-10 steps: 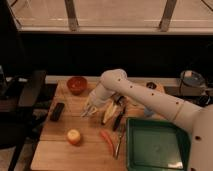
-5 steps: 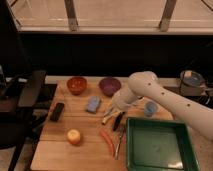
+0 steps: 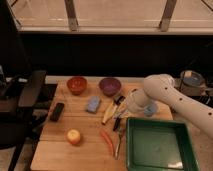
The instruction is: Place towel in tray
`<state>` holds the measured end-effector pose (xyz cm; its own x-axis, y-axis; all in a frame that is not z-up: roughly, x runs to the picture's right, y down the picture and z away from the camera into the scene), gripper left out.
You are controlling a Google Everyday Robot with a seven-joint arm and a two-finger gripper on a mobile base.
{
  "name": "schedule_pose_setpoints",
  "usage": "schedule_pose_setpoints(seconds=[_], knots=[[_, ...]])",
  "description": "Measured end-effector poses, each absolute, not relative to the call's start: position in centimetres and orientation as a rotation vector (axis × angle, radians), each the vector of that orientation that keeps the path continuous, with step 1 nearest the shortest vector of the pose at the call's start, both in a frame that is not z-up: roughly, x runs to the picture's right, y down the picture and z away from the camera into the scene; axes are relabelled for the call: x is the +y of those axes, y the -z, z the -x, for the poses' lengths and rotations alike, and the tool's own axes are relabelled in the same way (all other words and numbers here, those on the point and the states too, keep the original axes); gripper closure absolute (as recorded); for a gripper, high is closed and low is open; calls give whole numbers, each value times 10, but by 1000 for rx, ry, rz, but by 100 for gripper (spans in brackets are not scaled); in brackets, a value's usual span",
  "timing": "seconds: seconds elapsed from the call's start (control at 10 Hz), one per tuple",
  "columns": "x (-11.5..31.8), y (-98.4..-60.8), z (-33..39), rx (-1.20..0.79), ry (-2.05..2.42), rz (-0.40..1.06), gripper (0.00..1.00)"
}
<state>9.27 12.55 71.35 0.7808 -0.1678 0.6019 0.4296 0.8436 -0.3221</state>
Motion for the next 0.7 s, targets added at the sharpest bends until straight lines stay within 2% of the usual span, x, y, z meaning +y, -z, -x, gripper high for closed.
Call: schedule_pose_setpoints(seconds=[0.4, 0.7], knots=[[126, -714, -93, -588, 328, 467, 100], [133, -710, -125, -543, 260, 469, 100]])
